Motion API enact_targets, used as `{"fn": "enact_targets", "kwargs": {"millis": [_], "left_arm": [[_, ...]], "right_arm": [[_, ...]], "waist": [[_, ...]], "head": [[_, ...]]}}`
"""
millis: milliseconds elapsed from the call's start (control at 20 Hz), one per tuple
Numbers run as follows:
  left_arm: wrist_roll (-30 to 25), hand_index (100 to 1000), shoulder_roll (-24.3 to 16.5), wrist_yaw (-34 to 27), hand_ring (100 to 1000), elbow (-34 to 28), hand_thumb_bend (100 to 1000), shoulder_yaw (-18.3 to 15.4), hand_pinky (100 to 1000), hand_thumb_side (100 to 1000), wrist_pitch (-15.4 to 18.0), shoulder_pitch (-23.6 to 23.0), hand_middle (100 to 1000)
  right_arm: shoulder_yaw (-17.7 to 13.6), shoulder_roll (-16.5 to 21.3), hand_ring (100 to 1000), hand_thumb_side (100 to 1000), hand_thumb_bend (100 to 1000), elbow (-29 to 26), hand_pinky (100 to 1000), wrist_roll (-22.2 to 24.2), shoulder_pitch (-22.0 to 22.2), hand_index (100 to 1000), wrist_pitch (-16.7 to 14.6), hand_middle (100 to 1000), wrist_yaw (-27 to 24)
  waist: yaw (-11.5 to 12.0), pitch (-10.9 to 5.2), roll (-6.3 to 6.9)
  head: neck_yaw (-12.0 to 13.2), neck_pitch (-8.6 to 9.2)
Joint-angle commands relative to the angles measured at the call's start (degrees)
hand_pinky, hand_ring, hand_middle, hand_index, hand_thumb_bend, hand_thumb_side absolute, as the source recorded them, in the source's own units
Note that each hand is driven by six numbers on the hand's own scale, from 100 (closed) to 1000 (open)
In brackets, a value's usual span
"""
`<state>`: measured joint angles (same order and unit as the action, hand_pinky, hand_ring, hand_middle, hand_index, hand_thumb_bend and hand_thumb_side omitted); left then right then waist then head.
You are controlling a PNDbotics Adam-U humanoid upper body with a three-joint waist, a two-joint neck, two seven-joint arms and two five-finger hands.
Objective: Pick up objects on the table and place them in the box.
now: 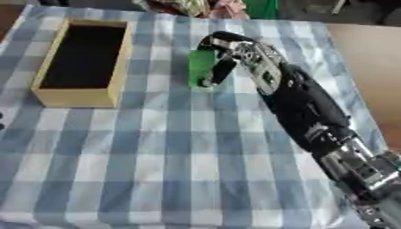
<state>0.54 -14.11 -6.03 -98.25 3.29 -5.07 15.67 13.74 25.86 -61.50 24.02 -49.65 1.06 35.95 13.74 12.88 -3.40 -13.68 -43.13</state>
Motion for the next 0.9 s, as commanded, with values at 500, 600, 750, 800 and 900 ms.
{"fn": "enact_targets", "kwargs": {"millis": [500,600,750,800,900], "left_arm": [[-1.2,649,-0.6,0.0,571,-0.8,232,1.0,529,142,0.1,1.4,525],[-1.6,650,-0.5,0.0,572,-0.9,232,1.3,529,142,0.2,1.7,525],[-2.1,652,-0.4,0.1,574,-1.0,233,1.6,530,143,0.2,1.9,527],[-2.3,652,-0.4,0.1,574,-1.0,233,1.7,531,143,0.3,2.0,528],[-2.6,652,-0.4,0.1,575,-1.0,233,1.8,531,143,0.3,2.2,528]], "right_arm": [[1.7,-3.4,803,100,337,-7.5,738,-2.1,-7.4,592,-0.5,423,0.0],[1.8,-4.9,800,100,322,-6.5,735,-3.0,-8.6,593,-0.6,424,0.9],[2.1,-6.9,796,100,310,-5.1,734,-4.1,-10.2,593,-1.2,424,2.2],[2.3,-7.5,796,100,310,-4.6,735,-4.3,-10.8,593,-1.4,425,2.7],[2.5,-8.9,794,100,308,-3.8,734,-4.8,-11.8,593,-1.8,425,3.7]], "waist": [[1.3,-0.56,-0.45],[1.8,-0.44,-0.62],[2.6,-0.26,-0.77],[2.8,-0.19,-0.79],[3.3,-0.14,-0.82]], "head": [[-0.5,0.83],[-0.8,1.03],[-1.1,1.47],[-1.2,1.61],[-1.5,1.79]]}}
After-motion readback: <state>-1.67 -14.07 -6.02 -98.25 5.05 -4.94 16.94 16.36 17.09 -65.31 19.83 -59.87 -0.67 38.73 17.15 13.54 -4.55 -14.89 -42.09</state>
